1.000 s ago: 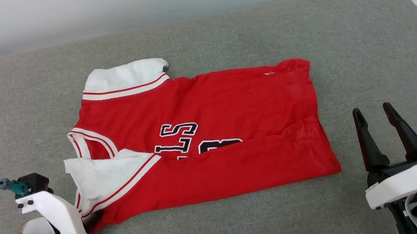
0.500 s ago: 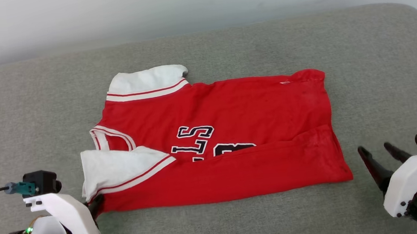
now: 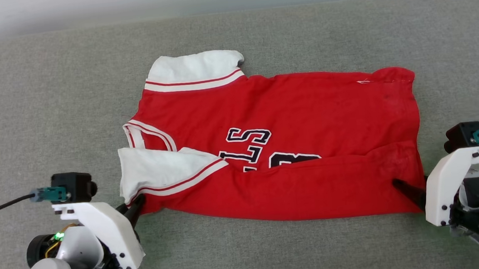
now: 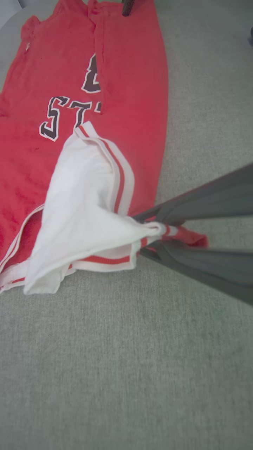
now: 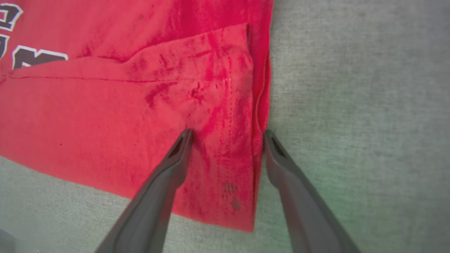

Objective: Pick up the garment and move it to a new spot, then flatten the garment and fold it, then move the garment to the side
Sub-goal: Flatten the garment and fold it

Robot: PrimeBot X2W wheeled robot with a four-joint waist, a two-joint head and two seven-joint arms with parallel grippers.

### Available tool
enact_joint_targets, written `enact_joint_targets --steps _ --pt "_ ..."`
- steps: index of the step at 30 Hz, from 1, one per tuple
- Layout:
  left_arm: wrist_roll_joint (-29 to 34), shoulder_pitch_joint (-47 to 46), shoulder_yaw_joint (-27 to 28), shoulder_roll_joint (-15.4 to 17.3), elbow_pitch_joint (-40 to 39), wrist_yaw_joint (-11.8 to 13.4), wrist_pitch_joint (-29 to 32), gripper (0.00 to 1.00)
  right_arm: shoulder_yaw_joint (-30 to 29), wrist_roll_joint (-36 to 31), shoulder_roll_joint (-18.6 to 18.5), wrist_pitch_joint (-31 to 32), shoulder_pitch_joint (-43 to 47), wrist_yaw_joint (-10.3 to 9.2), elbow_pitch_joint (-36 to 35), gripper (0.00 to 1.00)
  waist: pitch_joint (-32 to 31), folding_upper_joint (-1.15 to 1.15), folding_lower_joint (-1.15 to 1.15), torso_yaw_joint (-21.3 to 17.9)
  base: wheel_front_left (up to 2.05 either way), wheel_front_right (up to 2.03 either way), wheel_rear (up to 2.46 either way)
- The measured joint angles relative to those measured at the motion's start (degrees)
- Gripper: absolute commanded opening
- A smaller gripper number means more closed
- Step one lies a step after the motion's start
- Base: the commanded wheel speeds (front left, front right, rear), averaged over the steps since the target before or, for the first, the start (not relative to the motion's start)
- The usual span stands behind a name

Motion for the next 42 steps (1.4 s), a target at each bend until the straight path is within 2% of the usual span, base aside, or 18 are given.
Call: enact_joint_targets --steps 3,4,5,6,12,19,27,31,32,33,34,35,42 --pt "-0.02 -0.53 -0.51 -0.78 0.85 -0.44 -0.26 0.0 1.32 1.72 -0.45 0.86 -2.15 -0.01 3.42 1.0 0.76 0.0 0.0 0.73 0.0 0.0 0.0" --pt "-0.03 -0.53 -0.63 -0.82 1.22 -0.59 -0.36 0.0 1.56 2.31 -0.57 1.25 -2.72 -0.01 4.36 0.6 0.86 0.0 0.0 0.87 0.0 0.0 0.0" --pt "-0.07 -0.53 -0.69 -0.88 1.6 -0.64 -0.46 0.0 1.9 2.69 -0.79 1.35 -3.21 -0.01 5.1 0.25 0.84 0.0 0.0 0.9 0.0 0.0 0.0" --pt "-0.62 -0.51 -0.51 -1.4 2.54 -0.98 -1.22 0.0 3.07 3.72 -1.35 1.3 -4.2 -0.02 6.88 0.0 0.29 0.0 0.0 0.82 0.0 0.0 0.0" --pt "-1.88 1.29 0.46 -2.53 4.13 -0.91 -3.36 0.0 6.34 5.33 -2.29 -0.27 -4.13 -0.02 6.82 0.0 -2.43 0.0 0.0 0.36 0.0 0.0 0.0" --pt "-3.11 4.61 1.22 -3.03 3.86 -0.36 -4.79 0.0 8.14 6.61 -4.2 -1.53 -1.47 0.0 2.61 0.0 -7.31 0.0 0.0 0.24 0.0 0.0 0.0" --pt "-3.81 11.49 1.27 -1.91 1.51 1.94 -3.6 0.0 7.15 7.4 -4.74 -0.08 5.52 0.0 -1.7 0.0 -13.06 0.0 0.0 0.52 0.0 0.0 0.0" --pt "-3.89 13.84 0.52 -1.49 1.92 2.45 -3.23 0.0 5.77 6.53 -4.36 0.22 8.66 0.0 -2.57 0.0 -14.02 0.0 -0.01 0.6 0.0 0.0 0.0" --pt "-3.67 13.8 0.26 -1.86 2.42 2.42 -3.47 0.11 5.42 6.21 -3.94 -0.29 9.37 -0.01 -2.46 0.39 -13.86 0.0 -0.01 0.62 0.0 0.0 0.0" --pt "-3.67 13.65 0.18 -2.49 3.14 2.41 -3.8 0.48 5.22 5.69 -3.53 -1.26 9.96 0.0 -2.31 1.0 -13.66 0.0 -0.01 0.62 0.0 0.0 0.0" --pt "-3.69 13.35 -0.03 -3.03 3.89 2.4 -4.08 0.97 5.05 5.09 -3.24 -2.35 10.27 0.0 -2.13 1.0 -13.44 0.0 -0.01 0.61 0.0 0.0 0.0" --pt "-3.54 12.83 -0.43 -3.27 5.03 2.31 -4.13 1.0 4.77 4.8 -3.0 -3.78 10.37 -0.01 -2.12 1.0 -13.21 0.0 -0.01 0.56 0.0 0.0 0.0" --pt "-1.42 8.64 0.67 -4.32 8.38 1.04 -9.94 1.0 4.3 1.01 -1.93 -19.46 10.35 0.0 -4.75 1.0 -12.43 0.0 -0.01 -1.18 0.0 0.0 0.0"
